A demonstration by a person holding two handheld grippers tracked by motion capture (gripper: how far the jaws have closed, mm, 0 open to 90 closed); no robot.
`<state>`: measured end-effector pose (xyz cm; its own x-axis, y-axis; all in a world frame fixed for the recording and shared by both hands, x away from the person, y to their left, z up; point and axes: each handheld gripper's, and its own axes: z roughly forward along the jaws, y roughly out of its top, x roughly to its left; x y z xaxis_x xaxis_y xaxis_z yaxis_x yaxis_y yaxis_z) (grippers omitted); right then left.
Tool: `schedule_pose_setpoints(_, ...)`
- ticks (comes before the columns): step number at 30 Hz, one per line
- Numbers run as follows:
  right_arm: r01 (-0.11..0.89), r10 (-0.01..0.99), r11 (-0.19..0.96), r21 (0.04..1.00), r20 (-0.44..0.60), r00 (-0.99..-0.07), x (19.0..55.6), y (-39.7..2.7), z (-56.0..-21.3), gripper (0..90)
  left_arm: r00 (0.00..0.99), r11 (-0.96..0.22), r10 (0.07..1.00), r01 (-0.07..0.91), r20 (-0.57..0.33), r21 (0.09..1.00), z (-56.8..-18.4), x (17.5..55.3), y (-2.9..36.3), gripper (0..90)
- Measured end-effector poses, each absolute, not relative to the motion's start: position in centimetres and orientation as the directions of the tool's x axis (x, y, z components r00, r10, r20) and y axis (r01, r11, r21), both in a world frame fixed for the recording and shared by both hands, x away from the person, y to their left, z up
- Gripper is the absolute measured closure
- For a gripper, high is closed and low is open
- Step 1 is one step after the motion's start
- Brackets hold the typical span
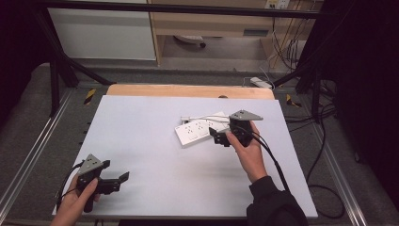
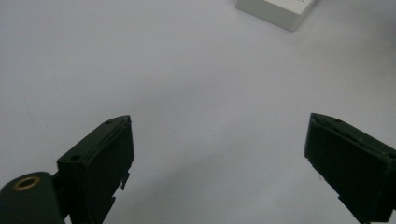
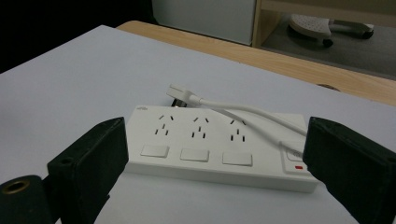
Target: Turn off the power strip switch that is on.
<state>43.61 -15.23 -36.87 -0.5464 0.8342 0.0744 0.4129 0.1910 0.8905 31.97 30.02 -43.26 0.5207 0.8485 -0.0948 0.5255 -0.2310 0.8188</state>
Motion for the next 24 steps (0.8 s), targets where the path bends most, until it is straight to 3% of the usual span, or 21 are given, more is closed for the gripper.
schedule_pose_setpoints(15,0.423,0.835,0.195,0.885,0.077,-0.545,40.8,-19.0,-36.7,8.3,0.519,-0.230,0.849,0.528,-0.096,0.818,-43.3,32.0,30.0,8.4)
schedule_pose_setpoints(24,0.382,0.850,0.181,0.907,0.051,-0.524,38.5,-21.0,-36.9,7.5,0.520,-0.229,0.848,0.527,-0.097,0.818,-43.2,31.9,30.0,8.4)
